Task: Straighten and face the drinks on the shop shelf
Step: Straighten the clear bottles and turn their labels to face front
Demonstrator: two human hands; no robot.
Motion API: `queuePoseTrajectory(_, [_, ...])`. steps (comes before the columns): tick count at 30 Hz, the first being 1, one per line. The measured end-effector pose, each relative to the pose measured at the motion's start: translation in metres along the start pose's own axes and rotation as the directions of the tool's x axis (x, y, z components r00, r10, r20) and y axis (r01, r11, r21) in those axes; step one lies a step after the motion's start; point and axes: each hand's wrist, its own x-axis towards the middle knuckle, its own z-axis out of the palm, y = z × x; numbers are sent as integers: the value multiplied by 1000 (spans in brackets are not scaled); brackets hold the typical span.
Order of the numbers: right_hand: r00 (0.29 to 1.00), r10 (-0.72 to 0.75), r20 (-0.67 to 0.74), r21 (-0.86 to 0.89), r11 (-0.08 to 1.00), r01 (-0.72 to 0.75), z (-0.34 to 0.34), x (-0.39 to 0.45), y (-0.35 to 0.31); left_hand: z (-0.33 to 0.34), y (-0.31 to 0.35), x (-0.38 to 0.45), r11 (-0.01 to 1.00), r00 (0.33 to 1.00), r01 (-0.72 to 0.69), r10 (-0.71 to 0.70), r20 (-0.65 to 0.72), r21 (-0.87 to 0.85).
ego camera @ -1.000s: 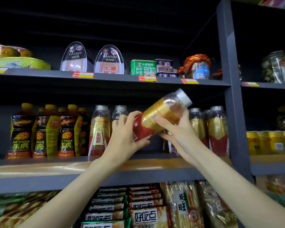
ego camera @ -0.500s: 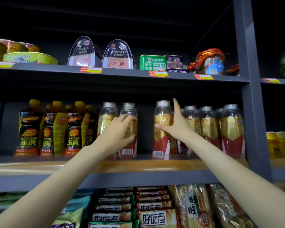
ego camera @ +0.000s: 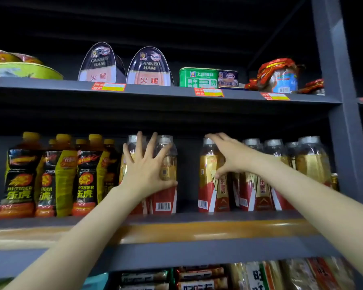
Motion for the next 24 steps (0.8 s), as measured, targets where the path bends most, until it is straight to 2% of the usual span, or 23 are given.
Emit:
queuePoseTrajectory(4, [994, 106, 26, -98, 990, -103, 22, 26, 11, 13, -4, 0, 999, 997, -16, 18, -77, 29])
queuePoseTrajectory(8, [979, 197, 47, -87, 977, -192, 37, 47, 14, 17, -8, -2, 999, 995, -31, 28, -99, -33])
queuePoseTrajectory(12, [968, 249, 40, -114, 963, -243, 44, 54, 12, 11, -15, -5, 979, 988, 34, -62, -139, -199])
queuePoseTrajectory(14, [973, 226, -46, -116, 966, -230, 47, 52, 8, 9, -20, -4, 947, 977, 85, -140, -160, -309])
queuePoseTrajectory(15, [973, 187, -134, -73, 978, -198, 48, 51, 3, 10, -21, -3, 932, 975, 90, -155, -161, -350])
queuePoseTrajectory(16, [962, 139, -237, 45, 990, -132, 48, 51, -4, 10, -22, -3, 922, 974, 86, -157, -161, -378])
queuePoseTrajectory(17, [942, 113, -316, 241, 970, -35, 47, 51, -13, 11, -22, -2, 915, 974, 80, -157, -165, -396])
queuePoseTrajectory(18, [937, 107, -332, 469, 881, 66, 44, 51, -25, 11, -22, -2, 912, 973, 76, -156, -170, -404])
queuePoseTrajectory(19, [957, 82, -277, 648, 752, 123, 42, 50, -38, 11, -22, -3, 911, 972, 74, -157, -175, -406])
queuePoseTrajectory(20, [981, 29, -193, 741, 659, 127, 43, 49, -50, 11, -23, -3, 911, 971, 75, -159, -177, -406])
queuePoseTrajectory(21, [990, -37, -138, 742, 658, 128, 46, 48, -61, 11, -24, -4, 910, 971, 79, -163, -175, -407])
queuePoseTrajectory(22, [990, -82, -115, 693, 707, 139, 52, 49, -69, 10, -25, -4, 906, 970, 83, -168, -174, -414])
queuePoseTrajectory(24, [988, -61, -144, 632, 762, 139, 60, 49, -75, 9, -26, -5, 896, 969, 89, -178, -169, -435])
